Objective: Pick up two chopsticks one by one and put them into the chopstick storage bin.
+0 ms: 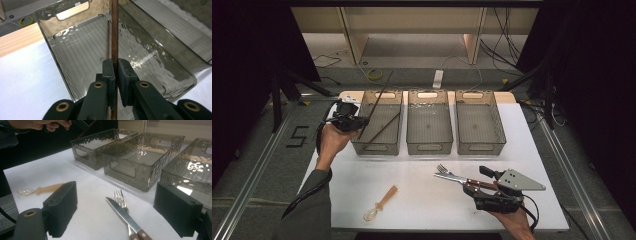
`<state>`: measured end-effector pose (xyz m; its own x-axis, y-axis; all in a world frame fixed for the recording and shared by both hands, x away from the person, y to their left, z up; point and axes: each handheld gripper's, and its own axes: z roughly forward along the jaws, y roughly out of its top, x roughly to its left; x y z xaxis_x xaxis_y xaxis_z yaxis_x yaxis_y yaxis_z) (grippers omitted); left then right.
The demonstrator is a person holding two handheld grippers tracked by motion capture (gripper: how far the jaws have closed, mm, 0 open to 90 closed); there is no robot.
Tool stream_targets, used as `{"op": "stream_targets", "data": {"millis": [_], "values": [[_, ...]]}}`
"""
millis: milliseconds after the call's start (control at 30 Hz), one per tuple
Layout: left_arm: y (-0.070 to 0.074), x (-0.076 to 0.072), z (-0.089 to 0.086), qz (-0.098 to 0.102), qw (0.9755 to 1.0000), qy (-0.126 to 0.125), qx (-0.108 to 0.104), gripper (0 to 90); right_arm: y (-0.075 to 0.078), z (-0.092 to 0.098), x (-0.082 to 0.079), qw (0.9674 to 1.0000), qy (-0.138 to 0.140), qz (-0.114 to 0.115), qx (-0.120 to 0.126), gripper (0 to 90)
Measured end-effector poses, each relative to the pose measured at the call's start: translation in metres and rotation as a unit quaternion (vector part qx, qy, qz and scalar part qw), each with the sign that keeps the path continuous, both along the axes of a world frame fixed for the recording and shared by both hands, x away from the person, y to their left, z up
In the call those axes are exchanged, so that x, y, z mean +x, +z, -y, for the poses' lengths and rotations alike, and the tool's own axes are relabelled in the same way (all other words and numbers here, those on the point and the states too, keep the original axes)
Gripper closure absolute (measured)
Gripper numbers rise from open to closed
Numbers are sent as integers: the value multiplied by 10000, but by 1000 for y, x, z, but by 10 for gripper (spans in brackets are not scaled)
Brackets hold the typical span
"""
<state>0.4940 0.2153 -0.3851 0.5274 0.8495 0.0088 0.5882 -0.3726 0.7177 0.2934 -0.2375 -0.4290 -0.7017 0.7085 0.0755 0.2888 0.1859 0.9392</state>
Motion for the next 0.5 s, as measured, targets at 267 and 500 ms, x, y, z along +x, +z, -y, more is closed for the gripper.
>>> {"op": "stream_targets", "data": {"millis": [267, 500], "values": [[-7, 2, 1, -52, 10000, 14, 46, 839, 0, 0, 0, 10000, 1, 12, 3, 194], [-15, 4, 0, -144, 9998, 36, 97, 838, 0, 0, 0, 10000, 3, 5, -14, 193]]}}
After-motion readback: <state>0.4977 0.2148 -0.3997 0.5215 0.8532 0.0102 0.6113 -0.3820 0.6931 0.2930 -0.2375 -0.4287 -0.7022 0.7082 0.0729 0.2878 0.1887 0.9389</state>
